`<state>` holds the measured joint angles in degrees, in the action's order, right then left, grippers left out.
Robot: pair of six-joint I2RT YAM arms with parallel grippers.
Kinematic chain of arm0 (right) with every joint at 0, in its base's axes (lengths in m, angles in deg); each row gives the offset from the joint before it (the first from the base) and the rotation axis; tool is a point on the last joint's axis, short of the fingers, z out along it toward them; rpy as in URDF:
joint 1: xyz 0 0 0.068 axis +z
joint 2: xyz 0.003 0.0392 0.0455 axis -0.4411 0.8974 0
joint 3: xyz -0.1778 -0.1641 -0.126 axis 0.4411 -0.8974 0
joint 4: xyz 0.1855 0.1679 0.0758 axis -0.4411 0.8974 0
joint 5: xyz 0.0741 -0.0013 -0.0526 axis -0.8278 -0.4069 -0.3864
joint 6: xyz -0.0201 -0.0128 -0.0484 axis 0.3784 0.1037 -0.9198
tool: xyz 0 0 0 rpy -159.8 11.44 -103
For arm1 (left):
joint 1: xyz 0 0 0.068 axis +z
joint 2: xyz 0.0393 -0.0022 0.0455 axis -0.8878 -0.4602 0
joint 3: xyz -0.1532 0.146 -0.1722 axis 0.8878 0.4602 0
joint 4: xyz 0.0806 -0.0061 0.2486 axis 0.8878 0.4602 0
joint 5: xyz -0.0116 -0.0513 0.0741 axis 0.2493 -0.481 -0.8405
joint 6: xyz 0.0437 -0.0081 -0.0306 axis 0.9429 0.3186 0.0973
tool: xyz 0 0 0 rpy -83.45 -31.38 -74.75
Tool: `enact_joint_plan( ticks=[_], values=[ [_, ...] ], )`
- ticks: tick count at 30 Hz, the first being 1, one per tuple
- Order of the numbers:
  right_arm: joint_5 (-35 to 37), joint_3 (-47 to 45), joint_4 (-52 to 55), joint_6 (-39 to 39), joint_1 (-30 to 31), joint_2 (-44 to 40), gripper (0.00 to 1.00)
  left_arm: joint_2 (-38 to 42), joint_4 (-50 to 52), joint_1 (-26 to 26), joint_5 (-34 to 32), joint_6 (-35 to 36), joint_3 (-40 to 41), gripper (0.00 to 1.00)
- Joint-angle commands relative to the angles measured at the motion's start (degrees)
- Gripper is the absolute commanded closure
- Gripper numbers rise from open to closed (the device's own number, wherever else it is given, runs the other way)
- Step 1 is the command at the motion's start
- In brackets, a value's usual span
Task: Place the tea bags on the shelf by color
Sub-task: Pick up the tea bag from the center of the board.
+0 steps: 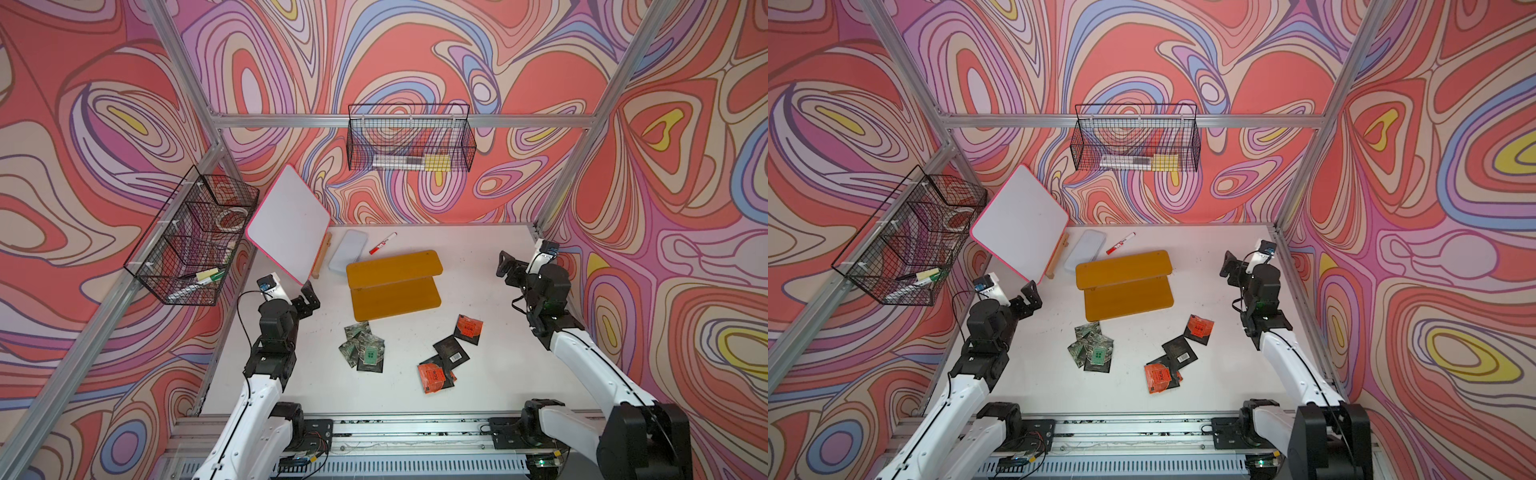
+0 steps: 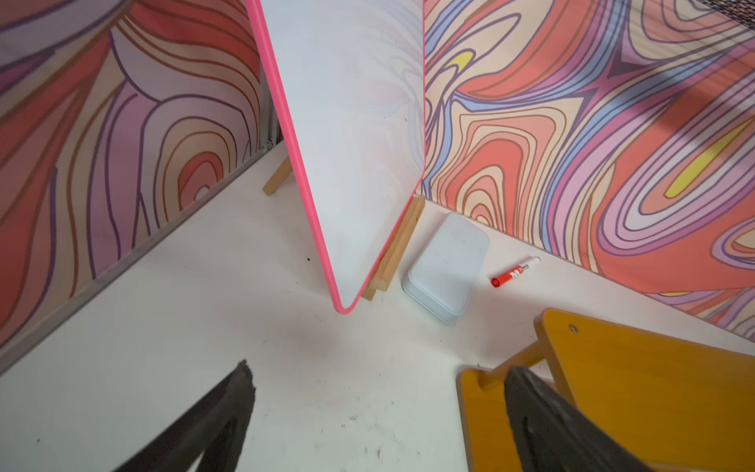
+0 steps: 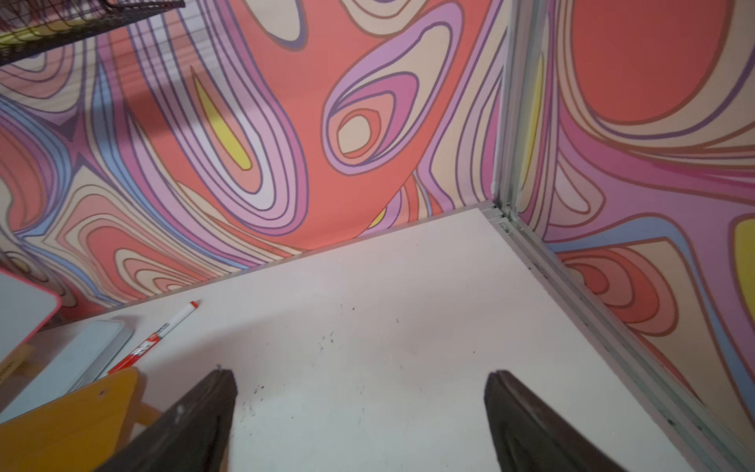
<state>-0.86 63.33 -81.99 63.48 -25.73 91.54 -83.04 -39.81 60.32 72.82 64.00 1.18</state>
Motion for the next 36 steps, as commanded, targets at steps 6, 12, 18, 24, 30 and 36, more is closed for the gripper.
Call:
enact_joint_plan(
  ticks=[6, 12, 18, 24, 30, 36],
  values=[
    [-21.9, 2.6, 19.0, 4.1, 0.3, -1.3, 0.02, 0.4, 16.1, -0.2, 20.8, -5.8, -4.4, 0.01],
    [-33.3, 1.9, 20.3, 7.9, 0.8, 0.3, 0.02, -0.2, 20.5, -0.6, 30.2, -7.3, -4.4, 0.01],
    [-35.2, 1.0, 22.6, 8.8, 6.7, 0.0, 0.02, -1.3, 24.2, -2.2, 37.0, -9.0, -3.9, 0.01],
    [-33.6, 0.5, 24.3, 11.2, 14.8, 0.3, 0.03, -1.0, 25.3, -5.8, 37.7, -9.9, -2.7, 0.01],
    [-34.0, 0.0, 23.3, 14.2, 19.4, 2.5, 0.08, -3.3, 21.6, -8.4, 37.9, -11.4, -1.8, 0.01],
    [-33.3, -0.4, 21.6, 18.1, 25.6, 6.2, 0.16, -5.8, 20.5, -12.7, 35.0, -13.1, -1.4, 0.03]
  ],
)
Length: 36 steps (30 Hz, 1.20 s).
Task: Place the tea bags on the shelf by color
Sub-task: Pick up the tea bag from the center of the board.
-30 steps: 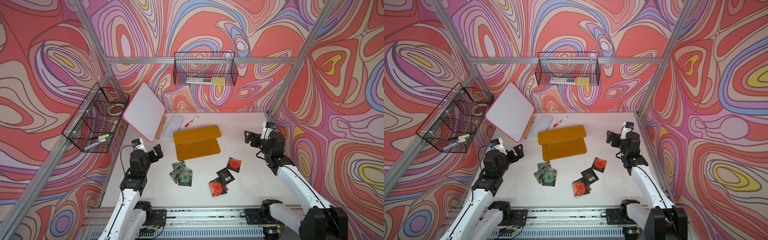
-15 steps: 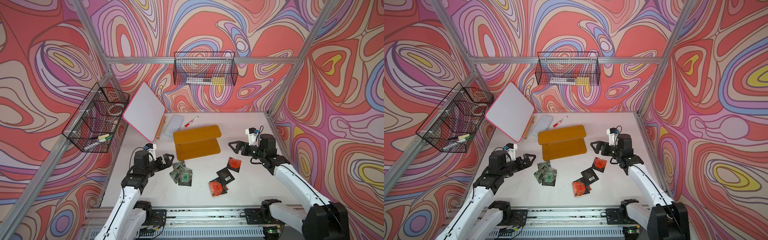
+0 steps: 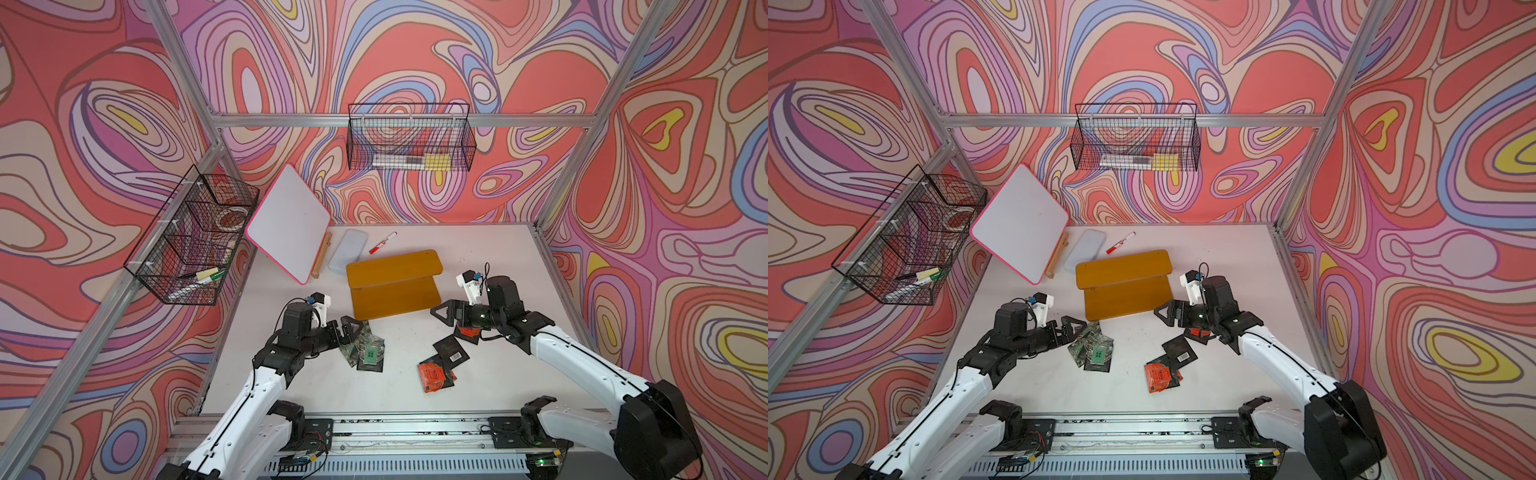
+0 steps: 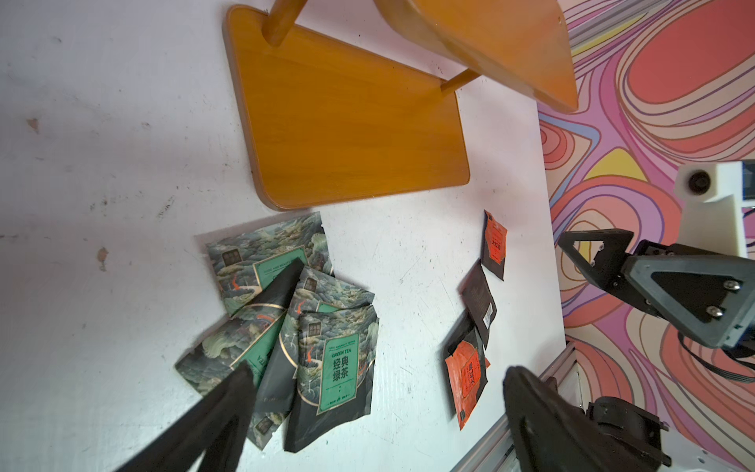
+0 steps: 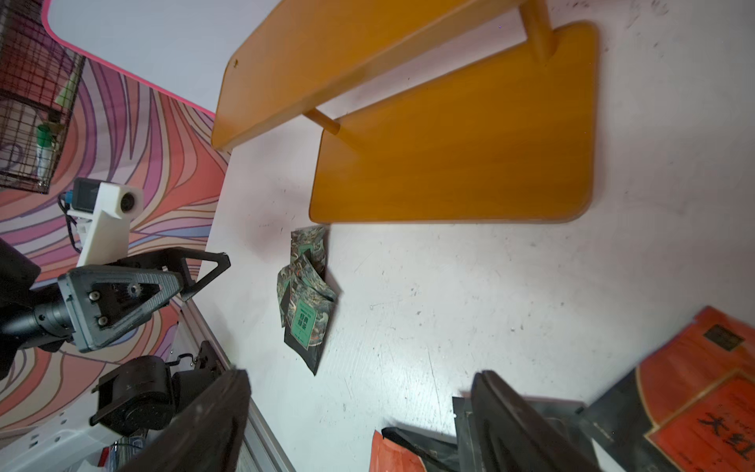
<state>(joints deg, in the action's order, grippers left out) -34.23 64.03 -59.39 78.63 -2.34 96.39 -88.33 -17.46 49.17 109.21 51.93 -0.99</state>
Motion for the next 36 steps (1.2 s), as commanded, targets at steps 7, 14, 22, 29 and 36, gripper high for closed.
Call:
enact_joint_plan(
  ticks=[7, 14, 22, 29, 36],
  values=[
    [1.9, -1.6, -6.2, 8.8, 10.7, 7.6, 0.25, -2.7, 1.2, -5.4, -5.3, -1.8, 1.1, 0.09],
    [2.8, 1.1, -11.1, 11.7, 18.6, 16.5, 0.42, -4.1, -0.7, -6.9, -4.9, -3.4, 3.4, 0.17],
    [2.7, 4.2, -16.1, 14.4, 22.5, 25.4, 0.57, -5.6, -4.8, -8.3, -3.8, -4.5, 6.1, 0.22],
    [3.3, 6.8, -18.0, 16.9, 23.7, 30.6, 0.6, -7.7, -7.5, -9.2, -2.9, -5.4, 7.4, 0.24],
    [4.2, 8.1, -18.1, 18.9, 23.9, 33.3, 0.61, -9.5, -10.3, -10.6, -2.8, -6.4, 8.3, 0.24]
  ],
)
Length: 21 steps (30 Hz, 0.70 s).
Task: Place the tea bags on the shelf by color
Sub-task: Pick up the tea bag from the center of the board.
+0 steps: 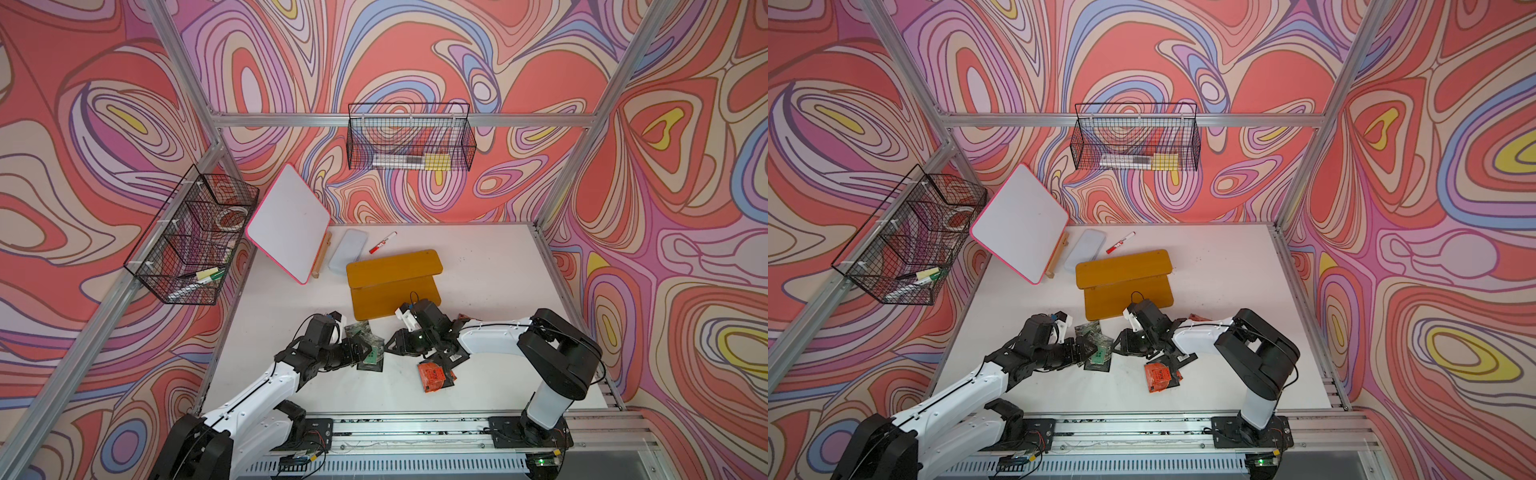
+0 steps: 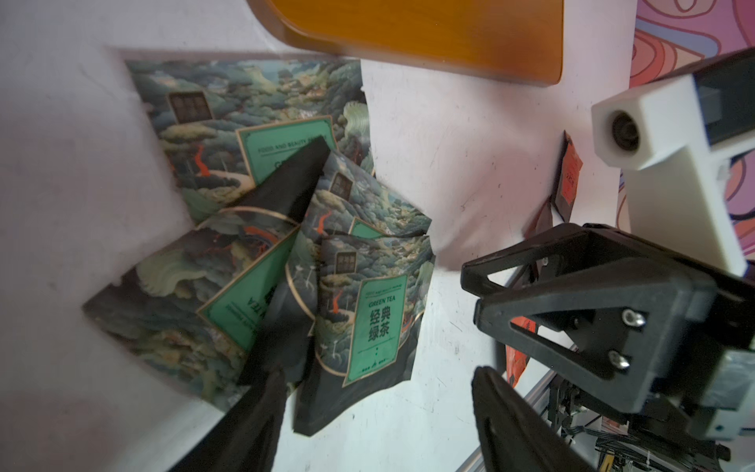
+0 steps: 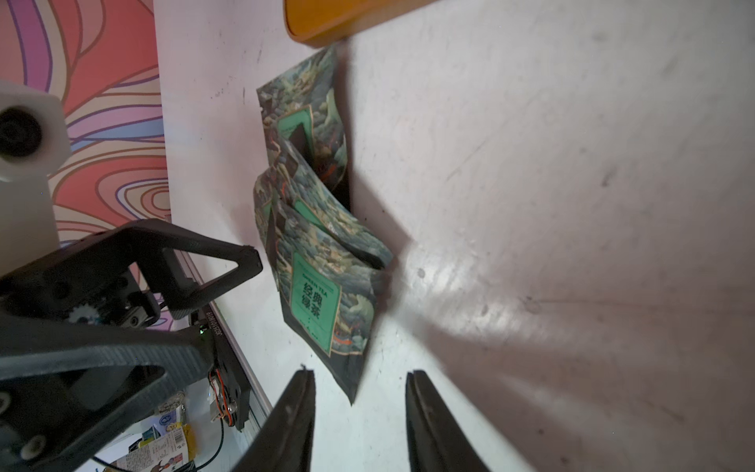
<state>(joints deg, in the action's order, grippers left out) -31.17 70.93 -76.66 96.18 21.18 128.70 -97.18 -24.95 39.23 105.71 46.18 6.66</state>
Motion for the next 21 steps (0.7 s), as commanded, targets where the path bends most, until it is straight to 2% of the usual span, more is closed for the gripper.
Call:
enact_joint_plan(
  ticks=[1, 21],
  values=[
    [1.1, 1.3, -0.9, 1.6, 0.5, 1.0, 0.62, -0.9, -3.3, -0.9, 0.7, -0.8, 0.7, 0.24],
    [0.7, 2.1, -5.9, 6.6, 1.3, 6.4, 0.66, -4.1, -6.0, -3.2, -0.5, -1.8, 1.6, 0.24]
  ],
)
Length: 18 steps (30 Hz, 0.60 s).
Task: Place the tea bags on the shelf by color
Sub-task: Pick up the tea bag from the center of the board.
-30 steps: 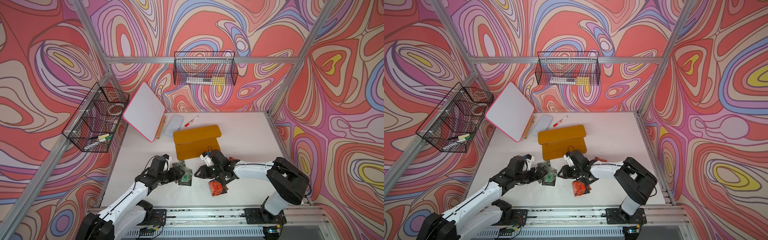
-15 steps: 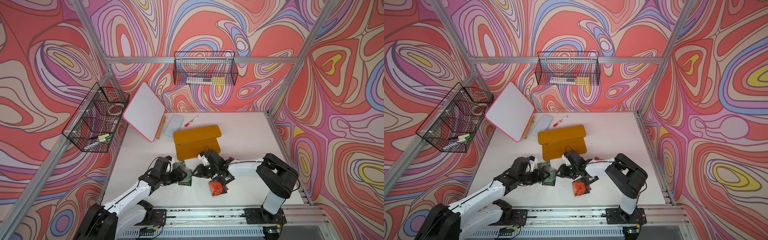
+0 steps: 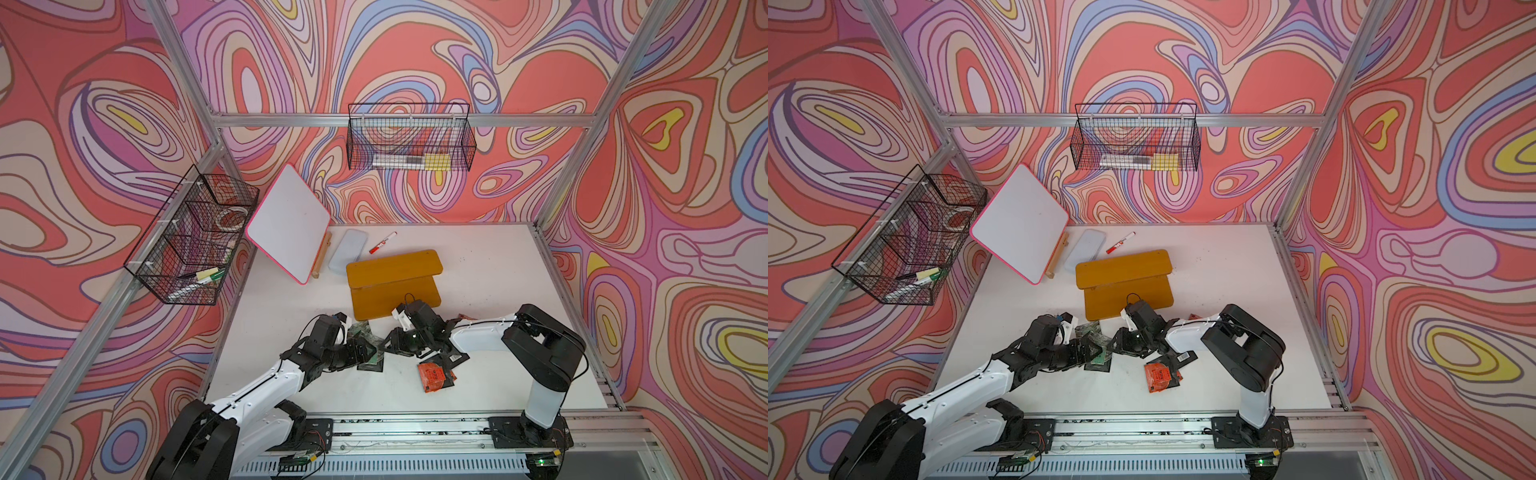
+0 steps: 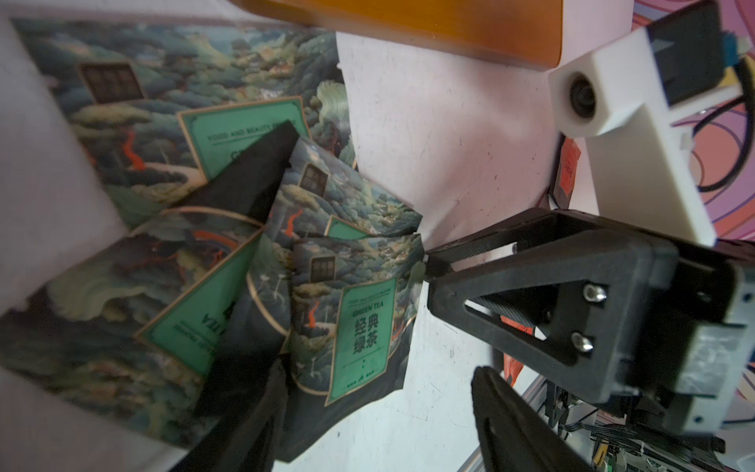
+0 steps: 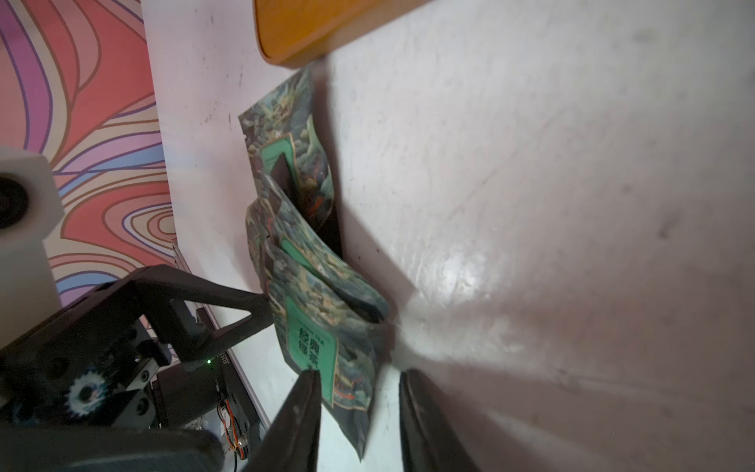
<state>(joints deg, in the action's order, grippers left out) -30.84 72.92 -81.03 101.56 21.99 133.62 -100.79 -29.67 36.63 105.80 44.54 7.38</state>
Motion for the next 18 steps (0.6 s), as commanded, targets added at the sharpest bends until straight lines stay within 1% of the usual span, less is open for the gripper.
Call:
enact_joint_plan(
  ticks=[1, 6, 8, 12, 18],
  values=[
    [0.2, 0.0, -1.9, 1.5, 0.6, 1.6, 0.67, -0.6, -1.5, -0.6, -0.7, -0.2, 0.9, 0.24],
    [-0.4, -0.5, -4.3, 3.0, 0.6, 2.7, 0.68, -1.3, -2.3, -0.7, -0.7, -0.4, 1.3, 0.24],
    [-0.9, -0.8, -5.4, 3.7, 0.6, 3.0, 0.71, -1.6, -2.6, -0.7, -0.6, -0.4, 1.4, 0.24],
    [-1.2, -1.3, -6.8, 4.4, 0.6, 3.0, 0.74, -1.9, -2.9, -0.9, -0.6, -0.5, 1.5, 0.24],
    [-1.3, -1.6, -7.6, 4.8, 0.6, 2.2, 0.84, -1.9, -3.2, -1.0, -0.7, -0.7, 1.8, 0.24]
  ],
)
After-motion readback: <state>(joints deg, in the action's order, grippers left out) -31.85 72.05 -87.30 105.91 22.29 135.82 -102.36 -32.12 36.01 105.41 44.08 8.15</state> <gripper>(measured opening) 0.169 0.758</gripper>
